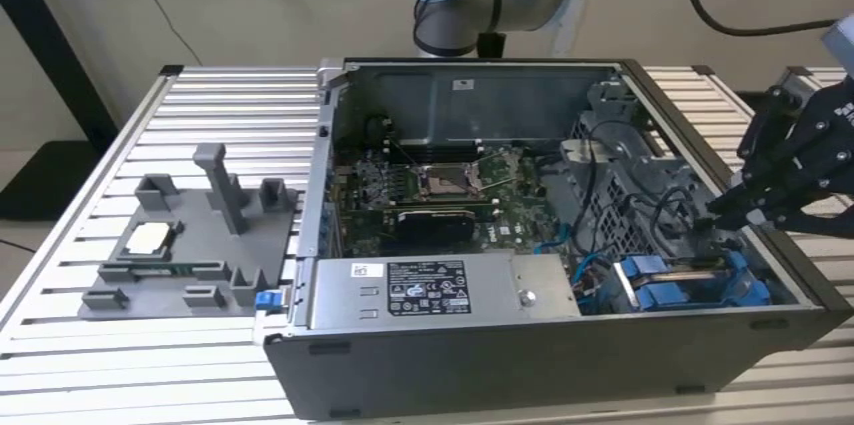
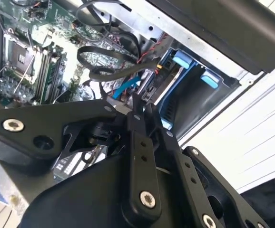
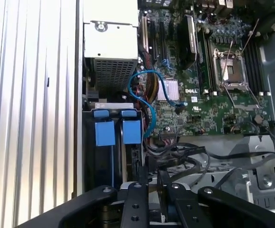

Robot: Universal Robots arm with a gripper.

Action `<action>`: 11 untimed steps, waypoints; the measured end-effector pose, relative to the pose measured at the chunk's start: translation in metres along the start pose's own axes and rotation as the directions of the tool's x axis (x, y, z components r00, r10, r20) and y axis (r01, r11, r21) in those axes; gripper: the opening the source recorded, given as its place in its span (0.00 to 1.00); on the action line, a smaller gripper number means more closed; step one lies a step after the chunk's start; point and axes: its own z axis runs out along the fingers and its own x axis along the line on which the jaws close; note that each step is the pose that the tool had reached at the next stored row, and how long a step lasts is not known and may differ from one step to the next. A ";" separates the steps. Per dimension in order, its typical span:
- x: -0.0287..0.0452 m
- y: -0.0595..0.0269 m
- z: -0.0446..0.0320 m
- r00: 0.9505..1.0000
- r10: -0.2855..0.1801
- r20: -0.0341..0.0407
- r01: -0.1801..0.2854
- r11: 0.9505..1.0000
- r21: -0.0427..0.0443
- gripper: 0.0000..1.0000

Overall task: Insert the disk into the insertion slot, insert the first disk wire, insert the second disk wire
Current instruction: 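Insert the second disk wire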

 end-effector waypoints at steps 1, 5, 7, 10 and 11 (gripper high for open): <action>-0.0001 0.0008 -0.0005 1.000 -0.002 0.004 0.002 1.000 0.003 0.23; 0.0002 0.0083 0.0006 1.000 -0.013 0.018 0.013 0.999 0.038 0.23; 0.0006 0.0145 0.0019 1.000 -0.017 0.019 0.016 0.998 0.052 0.23; 0.0012 0.0227 0.0039 1.000 -0.025 0.019 0.023 0.996 0.085 0.23; 0.0014 0.0250 0.0045 0.999 -0.029 0.019 0.027 0.994 0.103 0.23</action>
